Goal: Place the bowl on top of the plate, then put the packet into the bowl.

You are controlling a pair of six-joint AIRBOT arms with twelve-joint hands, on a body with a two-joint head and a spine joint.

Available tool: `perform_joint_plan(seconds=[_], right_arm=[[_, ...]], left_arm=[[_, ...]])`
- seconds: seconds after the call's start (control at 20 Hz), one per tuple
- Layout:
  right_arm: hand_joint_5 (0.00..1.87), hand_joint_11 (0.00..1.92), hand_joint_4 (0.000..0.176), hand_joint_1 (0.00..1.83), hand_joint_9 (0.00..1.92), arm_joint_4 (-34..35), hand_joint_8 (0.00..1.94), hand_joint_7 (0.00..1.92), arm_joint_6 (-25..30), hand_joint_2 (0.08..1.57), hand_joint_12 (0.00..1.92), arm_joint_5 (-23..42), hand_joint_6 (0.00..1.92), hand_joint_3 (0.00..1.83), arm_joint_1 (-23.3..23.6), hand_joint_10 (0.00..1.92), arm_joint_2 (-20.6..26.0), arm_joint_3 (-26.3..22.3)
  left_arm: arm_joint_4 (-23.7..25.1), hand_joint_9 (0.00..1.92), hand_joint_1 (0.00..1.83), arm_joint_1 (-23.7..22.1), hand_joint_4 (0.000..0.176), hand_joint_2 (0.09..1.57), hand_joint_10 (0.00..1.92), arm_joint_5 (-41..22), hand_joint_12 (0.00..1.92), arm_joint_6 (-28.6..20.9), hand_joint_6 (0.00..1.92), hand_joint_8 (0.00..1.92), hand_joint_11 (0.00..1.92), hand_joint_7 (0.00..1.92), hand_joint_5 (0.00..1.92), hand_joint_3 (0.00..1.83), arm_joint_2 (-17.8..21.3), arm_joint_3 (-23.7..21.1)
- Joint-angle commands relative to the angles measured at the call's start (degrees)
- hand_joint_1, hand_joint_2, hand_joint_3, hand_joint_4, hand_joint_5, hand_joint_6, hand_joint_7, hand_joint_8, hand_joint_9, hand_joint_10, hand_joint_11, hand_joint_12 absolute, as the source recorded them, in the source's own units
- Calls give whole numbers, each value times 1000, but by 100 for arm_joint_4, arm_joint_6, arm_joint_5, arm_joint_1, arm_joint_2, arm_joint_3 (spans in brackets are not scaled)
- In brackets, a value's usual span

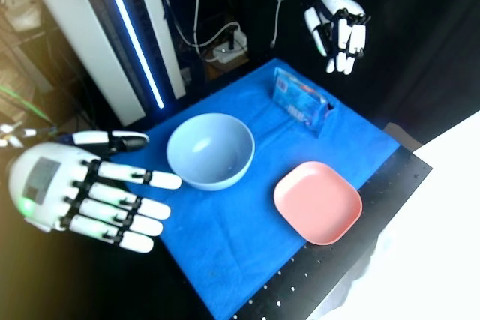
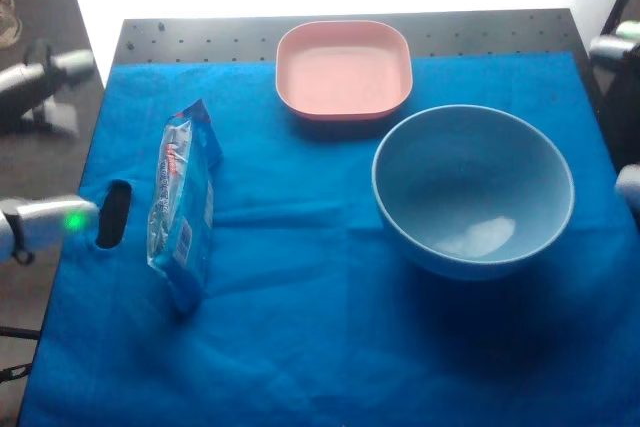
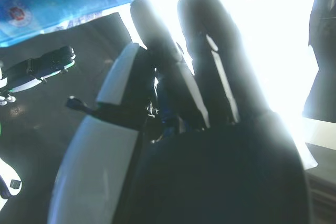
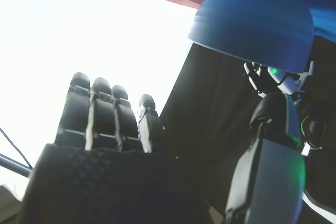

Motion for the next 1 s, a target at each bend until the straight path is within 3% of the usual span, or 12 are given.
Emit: perform_joint_plan(seconds=[0.0, 0.15, 0.3, 0.4, 0.55, 0.6, 0.65, 0.7, 0.75, 0.8, 0.9, 0.95], right_arm=[[264, 17, 60, 417, 119, 98, 43, 154, 27, 1164, 424, 666, 70, 132, 88, 56, 2, 42], [306, 63, 51, 447, 185, 98, 3, 190, 27, 1240, 430, 666, 6, 7, 88, 9, 2, 42], [232, 4, 87, 493, 32, 98, 5, 44, 27, 1189, 192, 666, 3, 0, 88, 0, 2, 42], [128, 16, 142, 423, 0, 98, 0, 1, 27, 1122, 42, 666, 0, 0, 88, 0, 0, 40], [240, 149, 103, 427, 102, 98, 3, 79, 27, 1147, 130, 666, 4, 0, 88, 7, -4, 39], [344, 224, 60, 561, 228, 97, 10, 225, 27, 1162, 198, 666, 8, 1, 88, 17, -17, 37], [409, 222, 12, 657, 311, 95, 14, 330, 28, 1187, 342, 666, 9, 4, 87, 10, -24, 37], [396, 155, 18, 628, 305, 95, 3, 325, 29, 1187, 475, 666, 2, 0, 87, 1, -25, 36], [256, 30, 75, 575, 193, 95, 0, 197, 30, 1128, 455, 666, 0, 0, 87, 0, -24, 36], [142, 5, 125, 532, 108, 95, 0, 71, 31, 1042, 418, 667, 0, 0, 87, 0, -24, 34], [90, 0, 170, 543, 61, 42, 0, 2, 31, 929, 427, 667, 0, 2, 88, 0, -24, 16], [97, 0, 148, 566, 20, -16, 0, 0, 32, 908, 350, 667, 2, 1, 88, 2, -27, -10]], left_arm=[[-57, 0, 109, -60, 176, 1069, 11, -700, 13, -4, 24, 12, 0, 6, 54, 137, 13, 20], [-58, 0, 96, -60, 176, 1134, 0, -700, 0, -5, 10, 0, 0, 1, 66, 25, 12, 16], [-58, 0, 145, -60, 176, 1076, 0, -699, 0, -4, 0, 0, 0, 0, 5, 0, 13, 17], [-57, 0, 114, -60, 176, 1006, 0, -707, 0, -2, 0, 0, 0, 0, 0, 0, 13, 6], [-57, 0, 70, -59, 176, 1111, 0, -715, 0, -2, 5, 1, 0, 3, 17, 16, -3, -1], [-58, 109, 145, -59, 172, 1143, 14, -697, 70, -3, 12, 9, 131, 115, 137, 8, -14, -1], [-59, 258, 223, -59, 125, 1179, 6, -690, 331, -4, 21, 20, 171, 228, 254, 9, -21, -5], [-58, 226, 229, -59, 122, 1188, 6, -686, 503, -11, 6, 6, 33, 240, 266, 0, -21, -8], [-58, 87, 124, -59, 165, 1140, 3, -702, 228, -31, 0, 2, 6, 127, 139, 0, -23, -8], [-58, 17, 35, -59, 174, 1103, 0, -726, 45, -33, 0, 0, 0, 25, 32, 0, -24, -15], [-58, 0, 0, -59, 176, 1076, 0, -724, 1, -32, 0, 0, 0, 0, 0, 0, -40, -12], [-58, 0, 0, -59, 176, 1078, 0, -707, 0, -32, 0, 0, 0, 0, 0, 0, -49, -8]])
